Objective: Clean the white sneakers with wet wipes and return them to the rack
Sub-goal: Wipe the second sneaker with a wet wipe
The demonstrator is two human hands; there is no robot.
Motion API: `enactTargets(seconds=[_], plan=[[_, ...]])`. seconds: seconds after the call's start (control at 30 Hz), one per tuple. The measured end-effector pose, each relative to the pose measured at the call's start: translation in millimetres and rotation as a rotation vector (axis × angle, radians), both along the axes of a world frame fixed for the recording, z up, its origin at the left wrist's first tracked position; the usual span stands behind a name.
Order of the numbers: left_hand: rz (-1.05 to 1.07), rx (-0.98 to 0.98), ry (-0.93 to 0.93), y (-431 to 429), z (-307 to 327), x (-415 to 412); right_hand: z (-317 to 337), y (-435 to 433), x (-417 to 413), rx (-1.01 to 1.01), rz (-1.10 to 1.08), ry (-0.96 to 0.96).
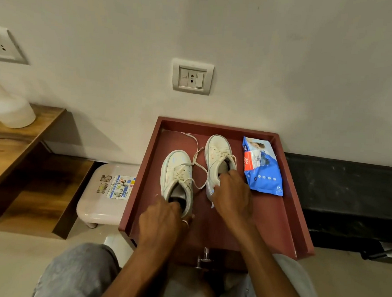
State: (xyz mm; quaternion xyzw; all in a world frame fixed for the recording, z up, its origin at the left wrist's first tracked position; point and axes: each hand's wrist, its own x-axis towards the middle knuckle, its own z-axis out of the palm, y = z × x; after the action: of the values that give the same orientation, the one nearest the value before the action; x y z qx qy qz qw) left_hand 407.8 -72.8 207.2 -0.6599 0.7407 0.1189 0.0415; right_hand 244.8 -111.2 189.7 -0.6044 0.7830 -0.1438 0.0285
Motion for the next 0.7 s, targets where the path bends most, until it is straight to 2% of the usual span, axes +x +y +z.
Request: enactTargets(seconds=[0.1,0.2,0.33,0.47,0.57,0.7], plan=[[0.022,-0.086,0.136,-2.3,6.4,6.9,-1.3,-4.2,2.0,-0.042,0.008,-0.038],[0.133,-0.332,0.317,-1.1,19.7,23.7,-3.4,-6.3,3.7,-0.066,0.046,-0.064],[0.16,-0.684,0.413,1.4,43.3,40.0,-12.6,-8.3,14.3,-0.048,0.067,-0.028],[0.161,-0.833,0.548,-8.1,53.0,47.7,-7.3,-4.3,37.4,-0.05,0.225,-0.023],[0.148,-0.873,0.651,-9.2,49.6,50.0,-3.4,-8.6,50.0,-0.069,0.358,-0.177],[0.135,-0.923,0.722,-8.2,50.7,53.4,1.8,-25.9,67.3,-0.067,0.644,-0.52]])
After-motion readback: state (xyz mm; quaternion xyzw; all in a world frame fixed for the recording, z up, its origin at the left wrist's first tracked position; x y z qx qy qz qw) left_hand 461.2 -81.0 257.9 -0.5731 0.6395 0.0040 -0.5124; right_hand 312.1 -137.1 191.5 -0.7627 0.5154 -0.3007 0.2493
